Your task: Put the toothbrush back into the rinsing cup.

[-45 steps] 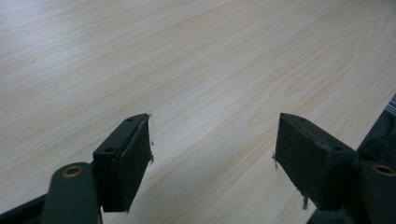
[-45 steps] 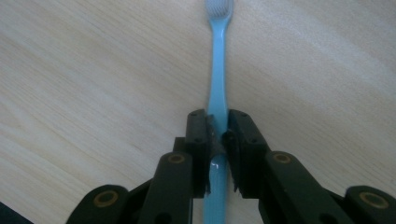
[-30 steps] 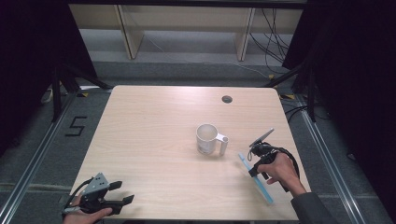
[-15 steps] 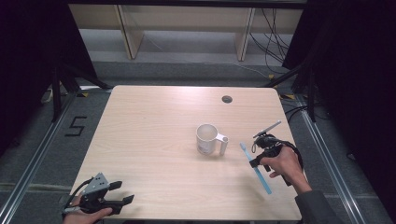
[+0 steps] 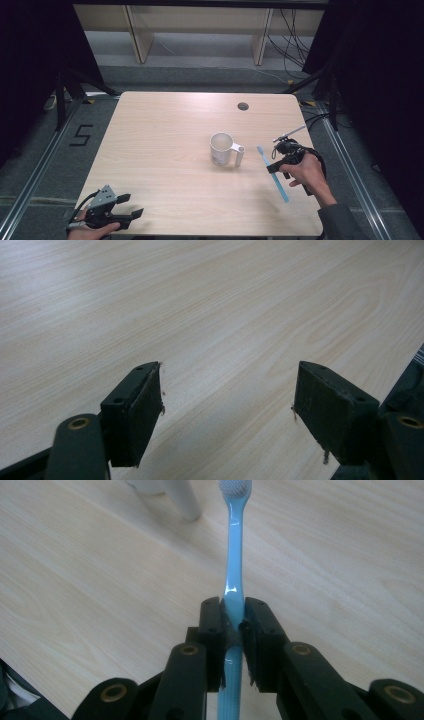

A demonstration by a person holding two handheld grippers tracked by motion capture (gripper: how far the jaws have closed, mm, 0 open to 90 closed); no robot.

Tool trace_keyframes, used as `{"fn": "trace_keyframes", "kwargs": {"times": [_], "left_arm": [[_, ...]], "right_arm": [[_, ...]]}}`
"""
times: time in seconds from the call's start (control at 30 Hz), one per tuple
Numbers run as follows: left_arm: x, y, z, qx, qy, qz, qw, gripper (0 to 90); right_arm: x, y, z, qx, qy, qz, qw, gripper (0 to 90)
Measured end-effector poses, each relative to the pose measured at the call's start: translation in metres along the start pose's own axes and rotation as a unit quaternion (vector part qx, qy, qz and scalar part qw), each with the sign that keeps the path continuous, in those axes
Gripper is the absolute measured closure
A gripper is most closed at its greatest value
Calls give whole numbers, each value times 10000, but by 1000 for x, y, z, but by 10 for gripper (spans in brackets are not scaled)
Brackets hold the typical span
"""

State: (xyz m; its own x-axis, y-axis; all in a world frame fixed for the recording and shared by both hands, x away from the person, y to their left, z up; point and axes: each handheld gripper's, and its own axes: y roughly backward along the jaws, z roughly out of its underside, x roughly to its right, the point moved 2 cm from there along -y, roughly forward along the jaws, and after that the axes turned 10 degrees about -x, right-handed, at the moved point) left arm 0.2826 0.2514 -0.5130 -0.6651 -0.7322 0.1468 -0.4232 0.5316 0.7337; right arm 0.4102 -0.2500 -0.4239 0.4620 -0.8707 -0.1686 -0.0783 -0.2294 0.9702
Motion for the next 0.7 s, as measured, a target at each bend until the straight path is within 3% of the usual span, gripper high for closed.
{"fn": "trace_keyframes", "kwargs": {"times": [0.1, 0.13, 0.17, 0.2, 0.3, 0.33, 0.37, 0.57, 0.7], "left_arm": [[0, 0, 0, -24, 17, -5, 10000, 265], [0, 0, 0, -24, 19, -4, 10000, 265], [0, 0, 0, -26, 17, -6, 10000, 264], [0, 0, 0, -7, 14, -1, 10000, 265], [1, -1, 0, -3, 50, 2, 10000, 265], [1, -1, 0, 21, 39, 7, 10000, 265], [1, -2, 0, 69, 89, 22, 9999, 265], [0, -1, 0, 11, 31, 6, 10000, 265], [1, -1, 0, 51, 107, 22, 9999, 265]], "right_arm": [[1, 4, -1, 172, 169, -83, 9997, 793], [0, 5, -1, 179, 76, -13, 9998, 793], [1, 6, -1, 223, 156, -76, 9996, 793], [0, 8, -2, 223, 40, 13, 9997, 793], [0, 15, -3, 389, 83, -59, 9992, 793], [-2, 17, -3, 366, -13, -141, 9992, 793], [0, 18, -4, 424, 76, -54, 9991, 793], [-2, 23, -5, 557, 99, -79, 9984, 793], [-4, 27, -7, 682, 83, -132, 9975, 792]]}}
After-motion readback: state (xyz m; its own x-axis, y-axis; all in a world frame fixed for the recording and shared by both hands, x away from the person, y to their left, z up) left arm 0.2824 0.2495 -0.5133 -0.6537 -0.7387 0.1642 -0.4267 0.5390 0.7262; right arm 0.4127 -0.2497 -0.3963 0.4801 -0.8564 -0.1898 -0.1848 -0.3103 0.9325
